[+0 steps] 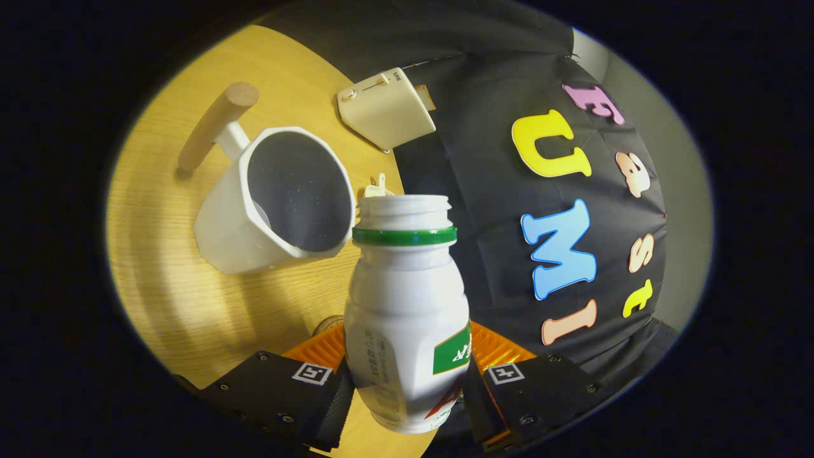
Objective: Take the bottle from table, then pour the juice into the cup, finally place the bottle on the coaster
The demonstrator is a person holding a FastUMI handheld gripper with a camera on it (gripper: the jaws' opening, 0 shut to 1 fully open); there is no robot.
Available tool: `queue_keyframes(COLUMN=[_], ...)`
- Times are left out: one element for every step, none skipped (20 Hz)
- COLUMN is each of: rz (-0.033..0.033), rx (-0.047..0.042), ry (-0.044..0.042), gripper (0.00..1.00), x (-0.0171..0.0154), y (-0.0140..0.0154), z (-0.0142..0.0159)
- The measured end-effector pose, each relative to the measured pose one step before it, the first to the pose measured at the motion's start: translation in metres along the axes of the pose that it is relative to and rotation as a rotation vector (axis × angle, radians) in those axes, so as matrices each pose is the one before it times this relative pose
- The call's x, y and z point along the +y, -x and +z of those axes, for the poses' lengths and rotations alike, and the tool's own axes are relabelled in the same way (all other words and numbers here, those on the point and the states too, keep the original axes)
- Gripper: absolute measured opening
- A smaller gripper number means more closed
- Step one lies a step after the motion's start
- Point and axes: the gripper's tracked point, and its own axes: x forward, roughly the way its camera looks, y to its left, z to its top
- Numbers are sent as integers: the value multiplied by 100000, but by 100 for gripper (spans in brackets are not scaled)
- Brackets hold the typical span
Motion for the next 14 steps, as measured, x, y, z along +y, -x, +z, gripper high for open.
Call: queue_keyframes(rz=[-329,11,-9,-199,-215,-234,-274,-3,-331,-268,-11,-144,-53,-7], rx=[266,353,697,841,522,31,59,-202,-75,-90,0,110,-9,151], ry=[1876,1492,1731,1827,1788,1316,850,784,671,900,1109,994,1127,1119], gripper=[74,74,74,74,74,74,74,74,74,74,74,74,74,74], x=[-70,-43,-36,-129,-186,-178,-62,-57,-131,-157,-40,-72,-11,-89], y=[-32,-42,-79,4,-64,87,-8,83,5,61,-41,29,13,-27], z=[32,-39,-197,-267,-94,24,94,170,140,206,130,53,21,-2])
